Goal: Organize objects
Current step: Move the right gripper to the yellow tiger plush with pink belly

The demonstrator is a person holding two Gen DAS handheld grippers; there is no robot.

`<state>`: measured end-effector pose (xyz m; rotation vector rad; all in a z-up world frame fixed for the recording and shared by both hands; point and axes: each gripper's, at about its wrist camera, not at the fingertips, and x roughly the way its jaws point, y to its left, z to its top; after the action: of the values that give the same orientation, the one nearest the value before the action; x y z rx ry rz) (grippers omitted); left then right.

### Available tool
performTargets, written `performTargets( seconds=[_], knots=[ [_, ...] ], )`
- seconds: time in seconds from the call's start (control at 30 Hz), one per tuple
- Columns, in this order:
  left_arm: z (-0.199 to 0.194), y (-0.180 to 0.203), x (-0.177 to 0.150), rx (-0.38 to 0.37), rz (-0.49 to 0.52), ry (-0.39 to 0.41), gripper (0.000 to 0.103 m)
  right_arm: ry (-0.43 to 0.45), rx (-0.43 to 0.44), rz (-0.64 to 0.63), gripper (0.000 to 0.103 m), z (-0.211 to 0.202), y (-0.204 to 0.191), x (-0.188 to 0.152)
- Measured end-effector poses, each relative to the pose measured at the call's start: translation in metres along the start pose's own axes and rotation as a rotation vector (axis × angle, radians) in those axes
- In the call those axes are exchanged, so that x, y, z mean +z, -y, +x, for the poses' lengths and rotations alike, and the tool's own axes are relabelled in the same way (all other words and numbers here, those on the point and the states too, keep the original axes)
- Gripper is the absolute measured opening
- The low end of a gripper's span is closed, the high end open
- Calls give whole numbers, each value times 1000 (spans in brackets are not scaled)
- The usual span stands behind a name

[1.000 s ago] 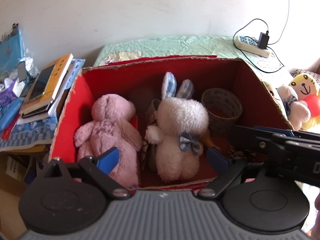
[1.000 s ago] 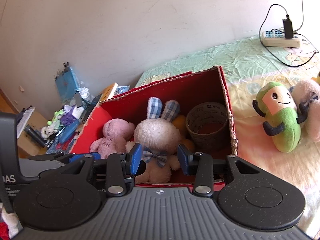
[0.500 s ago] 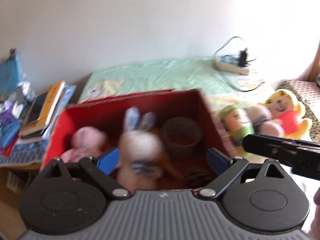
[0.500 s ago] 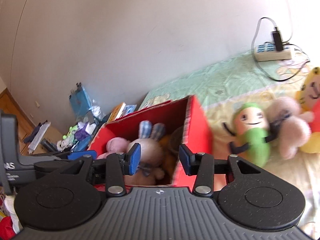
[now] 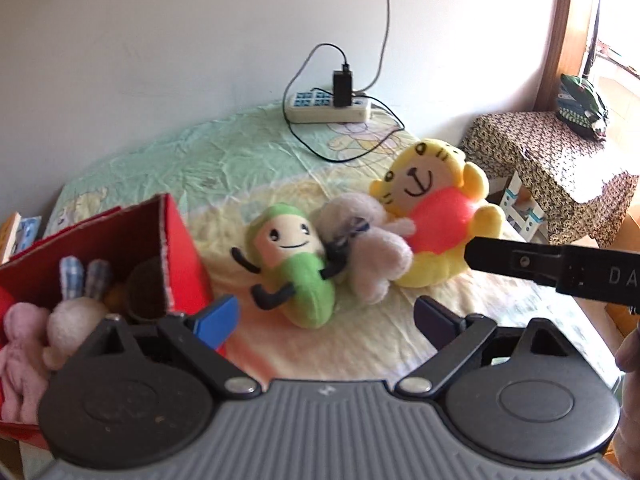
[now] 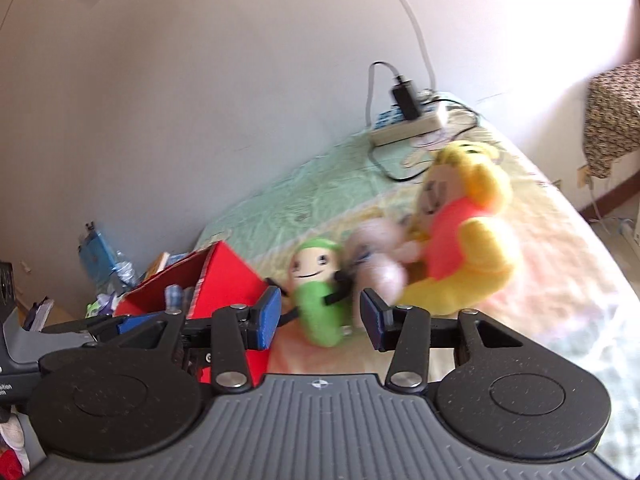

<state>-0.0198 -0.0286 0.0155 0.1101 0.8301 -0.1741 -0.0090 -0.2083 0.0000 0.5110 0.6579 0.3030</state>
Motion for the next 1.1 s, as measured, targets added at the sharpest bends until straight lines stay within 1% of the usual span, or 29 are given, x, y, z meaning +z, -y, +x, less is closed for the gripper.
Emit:
performTargets(
  seconds=[0.17,0.27,0.4,0.53,0.6,0.73,0.83,0.97,1.1],
  knots=[
    [24,39,7,-55,19,-34,95,-16,-50,42,49,-8,39,8],
    [39,55,13,-111,9,-57,95,-29,-67,72,49,-9,61,12],
    [57,64,25,-187,-43,-90,94,-52,-65,139,50,-6,89,21],
    [68,63,40,-274,-122,-94,94,-70,-59,190,50,0,112,33],
    [74,62,48,-306,-159,-94,94,-77,-54,214,50,3,121,38],
    [92,65,58,-319,-193,-113,94,-89,-44,253,50,15,136,51],
    [107,67,59,-360,-222,-150,92,-98,-42,265,50,25,143,58],
    [123,68,61,-389,-245,-176,92,-105,-30,280,51,36,150,67],
    [140,61,63,-389,-281,-202,92,-130,-18,296,55,52,155,72]
  ],
)
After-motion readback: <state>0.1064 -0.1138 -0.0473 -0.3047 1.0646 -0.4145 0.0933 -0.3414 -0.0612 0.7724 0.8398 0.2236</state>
